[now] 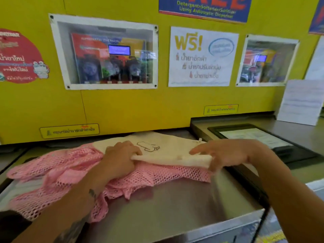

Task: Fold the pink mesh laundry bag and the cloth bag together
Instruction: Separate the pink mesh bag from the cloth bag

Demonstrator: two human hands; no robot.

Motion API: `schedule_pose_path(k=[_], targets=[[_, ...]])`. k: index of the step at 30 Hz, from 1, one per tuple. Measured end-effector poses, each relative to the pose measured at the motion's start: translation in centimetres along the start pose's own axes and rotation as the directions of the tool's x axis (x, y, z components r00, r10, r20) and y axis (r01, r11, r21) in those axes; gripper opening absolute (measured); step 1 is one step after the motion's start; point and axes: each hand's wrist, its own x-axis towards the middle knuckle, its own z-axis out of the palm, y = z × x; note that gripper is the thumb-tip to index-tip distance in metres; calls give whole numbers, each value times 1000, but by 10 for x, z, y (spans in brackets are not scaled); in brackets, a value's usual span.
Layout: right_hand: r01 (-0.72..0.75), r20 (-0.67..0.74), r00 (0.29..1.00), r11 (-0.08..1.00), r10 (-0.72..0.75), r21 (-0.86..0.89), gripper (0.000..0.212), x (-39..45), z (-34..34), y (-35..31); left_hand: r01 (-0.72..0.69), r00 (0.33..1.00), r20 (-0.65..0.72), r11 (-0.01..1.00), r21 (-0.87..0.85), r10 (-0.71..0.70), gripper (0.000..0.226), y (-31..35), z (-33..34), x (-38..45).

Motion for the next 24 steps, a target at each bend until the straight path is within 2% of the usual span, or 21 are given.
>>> schedule_pose_path(k=[3, 5, 7, 9, 11, 13, 16, 18, 20, 21, 23, 24], targets=[[227, -88, 974, 920, -210, 319, 68, -8, -18, -17, 1, 995, -95, 996, -91, -10, 32, -1, 4, 0], [312, -180, 948, 867, -260, 389, 62, 9, -13, -32, -6, 989, -145, 978, -211, -25, 38, 5, 4, -2], [264, -243, 951, 911, -191, 316, 66, 43, 5, -49, -36, 983, -182, 947, -320, -24, 41, 11, 3, -4], [158, -239, 964, 971, -113, 181, 76, 81, 29, -56, -64, 985, -175, 932, -357, 0, 40, 12, 3, -7], [37, -233, 972, 999, -34, 8, 78, 111, 53, -50, -77, 985, -168, 955, -287, 29, 39, 6, 0, -14], [-44, -323, 946, 996, 15, -83, 66, 125, 70, -41, -44, 981, -196, 978, -205, 3, 29, -7, -6, -24], [-37, -529, 848, 996, -14, -86, 43, 127, 83, -40, -16, 972, -234, 981, -193, -30, 21, -22, -12, -49], [-29, -626, 778, 995, -41, -100, 28, 125, 86, -44, 40, 993, -97, 979, -201, -61, 28, -21, -14, -63], [-45, -711, 702, 995, -34, -91, 20, 121, 82, -45, 100, 992, 80, 991, -92, -93, 51, -17, -10, -69], [-75, -762, 647, 992, -28, -101, 19, 119, 78, -45, 93, 988, 127, 995, -31, -89, 58, -16, -8, -69], [-159, -830, 558, 980, -14, -123, 16, 115, 68, -42, 46, 990, 138, 999, -15, -44, 57, -15, -11, -67], [-204, -827, 562, 970, 6, -132, 15, 113, 65, -40, 26, 993, 120, 999, -30, -23, 54, -19, -16, -66]])
